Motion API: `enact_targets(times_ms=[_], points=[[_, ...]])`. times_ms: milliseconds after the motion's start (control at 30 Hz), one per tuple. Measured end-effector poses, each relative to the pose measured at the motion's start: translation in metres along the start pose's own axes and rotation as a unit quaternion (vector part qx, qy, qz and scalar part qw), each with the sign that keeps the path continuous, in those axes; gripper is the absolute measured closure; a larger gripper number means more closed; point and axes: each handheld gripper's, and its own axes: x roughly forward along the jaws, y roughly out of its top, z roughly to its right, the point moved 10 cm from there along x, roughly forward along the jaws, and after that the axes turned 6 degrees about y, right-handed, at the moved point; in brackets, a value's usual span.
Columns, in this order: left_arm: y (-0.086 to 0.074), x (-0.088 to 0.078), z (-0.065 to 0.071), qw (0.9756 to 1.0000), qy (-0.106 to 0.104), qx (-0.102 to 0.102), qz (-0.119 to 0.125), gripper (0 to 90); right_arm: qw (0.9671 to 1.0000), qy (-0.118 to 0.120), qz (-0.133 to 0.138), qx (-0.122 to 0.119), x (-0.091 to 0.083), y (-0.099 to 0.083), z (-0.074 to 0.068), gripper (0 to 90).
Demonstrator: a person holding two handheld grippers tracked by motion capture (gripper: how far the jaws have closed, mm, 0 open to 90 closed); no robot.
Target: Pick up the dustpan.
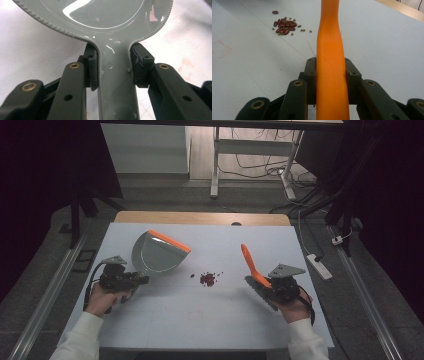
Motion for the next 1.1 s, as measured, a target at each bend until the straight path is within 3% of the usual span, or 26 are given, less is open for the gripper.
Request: enact_targets(times_ms=[167, 267, 433, 800, 900, 967, 1100], points=[[0.002, 0.0, 0.014, 0.999, -0.022, 0.04, -0.005, 61.8, 1.0, 0.001, -0.001, 0.004, 0.004, 0.0, 0.0, 70.1], [0.0, -0.001, 0.02, 0.998, -0.035, 0.051, -0.01, 61.8, 1.0, 0.005, -0.003, 0.004, 0.007, 0.0, -0.002, 70.1], [-0.007, -0.002, 0.027, 0.9951, -0.05, 0.081, -0.028, 61.8, 1.0, -0.005, 0.001, 0.005, 0.006, 0.001, -0.002, 70.1], [-0.009, -0.001, 0.035, 0.9927, -0.065, 0.093, -0.043, 61.8, 0.9999, -0.009, 0.009, 0.011, 0.005, 0.002, 0.003, 70.1], [-0.012, -0.002, 0.04, 0.9899, -0.077, 0.105, -0.057, 61.8, 0.9998, -0.004, 0.009, 0.015, 0.006, 0.001, 0.003, 70.1], [-0.015, -0.003, 0.043, 0.9873, -0.077, 0.12, -0.068, 61.8, 0.9999, -0.004, 0.006, 0.01, 0.007, 0.0, 0.003, 70.1], [-0.016, -0.004, 0.049, 0.9847, -0.074, 0.134, -0.083, 61.8, 0.9999, 0.001, 0.013, 0.01, 0.009, 0.007, 0.002, 70.1]])
